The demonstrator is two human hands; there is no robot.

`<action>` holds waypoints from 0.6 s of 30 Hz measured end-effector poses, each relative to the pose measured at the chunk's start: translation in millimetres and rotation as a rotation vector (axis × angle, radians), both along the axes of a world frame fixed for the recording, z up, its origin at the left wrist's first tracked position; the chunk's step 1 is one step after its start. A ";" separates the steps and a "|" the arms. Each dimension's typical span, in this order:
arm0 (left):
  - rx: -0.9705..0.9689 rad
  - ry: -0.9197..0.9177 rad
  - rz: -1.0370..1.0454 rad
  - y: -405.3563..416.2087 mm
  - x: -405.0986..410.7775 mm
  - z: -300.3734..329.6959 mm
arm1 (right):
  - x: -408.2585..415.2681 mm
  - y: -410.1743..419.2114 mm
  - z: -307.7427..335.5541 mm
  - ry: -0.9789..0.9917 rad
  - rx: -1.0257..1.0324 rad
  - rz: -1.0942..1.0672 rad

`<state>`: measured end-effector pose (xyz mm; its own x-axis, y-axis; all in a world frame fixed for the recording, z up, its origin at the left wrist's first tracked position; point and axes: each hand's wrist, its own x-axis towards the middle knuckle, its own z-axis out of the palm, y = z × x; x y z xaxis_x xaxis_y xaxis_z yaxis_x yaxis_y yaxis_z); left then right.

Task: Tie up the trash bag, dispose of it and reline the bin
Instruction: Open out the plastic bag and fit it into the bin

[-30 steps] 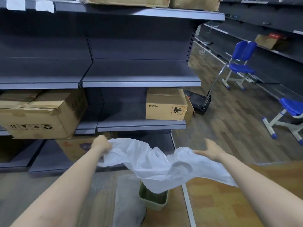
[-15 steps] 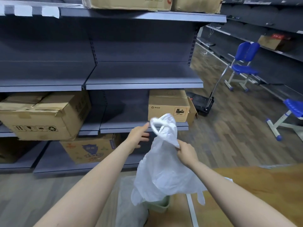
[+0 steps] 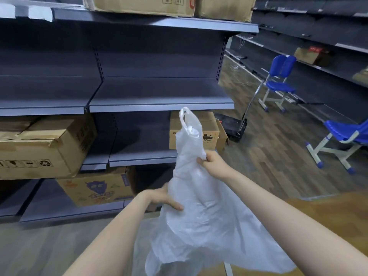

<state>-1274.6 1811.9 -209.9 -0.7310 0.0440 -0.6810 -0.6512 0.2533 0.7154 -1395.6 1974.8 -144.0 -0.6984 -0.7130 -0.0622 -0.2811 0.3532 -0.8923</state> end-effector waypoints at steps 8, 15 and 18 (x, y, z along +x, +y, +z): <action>0.138 0.182 0.488 5.0 9.8 -8.2 | -17.9 51.2 -30.0 -0.564 0.402 0.223; -0.821 0.077 0.500 -8.3 22.2 -23.7 | 11.2 62.4 -73.6 -0.317 0.554 -0.096; -0.926 0.067 0.542 18.8 21.8 -20.7 | 17.7 46.8 -85.5 -0.314 0.396 -0.292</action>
